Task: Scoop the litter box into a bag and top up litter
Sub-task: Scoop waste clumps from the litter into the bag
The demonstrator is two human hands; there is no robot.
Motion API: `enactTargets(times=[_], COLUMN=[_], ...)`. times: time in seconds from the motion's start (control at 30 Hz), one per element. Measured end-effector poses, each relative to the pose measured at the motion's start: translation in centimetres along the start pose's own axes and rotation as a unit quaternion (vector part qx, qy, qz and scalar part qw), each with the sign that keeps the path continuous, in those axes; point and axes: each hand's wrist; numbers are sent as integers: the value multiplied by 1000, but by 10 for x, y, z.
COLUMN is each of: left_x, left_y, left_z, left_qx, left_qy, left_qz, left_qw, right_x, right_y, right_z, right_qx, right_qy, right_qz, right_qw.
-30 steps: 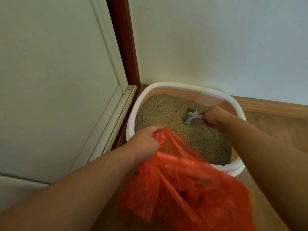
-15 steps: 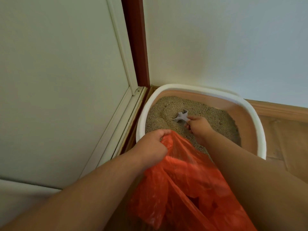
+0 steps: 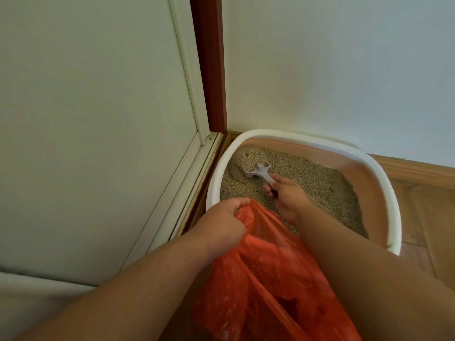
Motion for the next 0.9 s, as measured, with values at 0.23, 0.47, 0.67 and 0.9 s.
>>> enactTargets(times=[0.23, 0.47, 0.67, 0.9], left_x=[-9, -18, -30, -39], left_y=[4, 9, 20, 33], left_z=[-9, -31, -46, -60], left_qx=[-1, -11, -19, -23], left_qy=[7, 0, -30, -34], left_qz=[7, -1, -13, -1], left_qw=[1000, 1000, 999, 999], right_x=[11, 47, 62, 57], right_y=[32, 91, 131, 164], right_z=[30, 95, 135, 155], right_qx=[41, 54, 55, 46], right_qy=[38, 60, 57, 84], right_qz=[4, 45, 75, 66], right_qw=[998, 996, 994, 993])
Point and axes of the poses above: each hand's wrist, its own y-axis away from the middle knuckle, its own z-axis out of the back of the hand, x = y × z, and after that the axes turned 1 degree about -x, right-handed
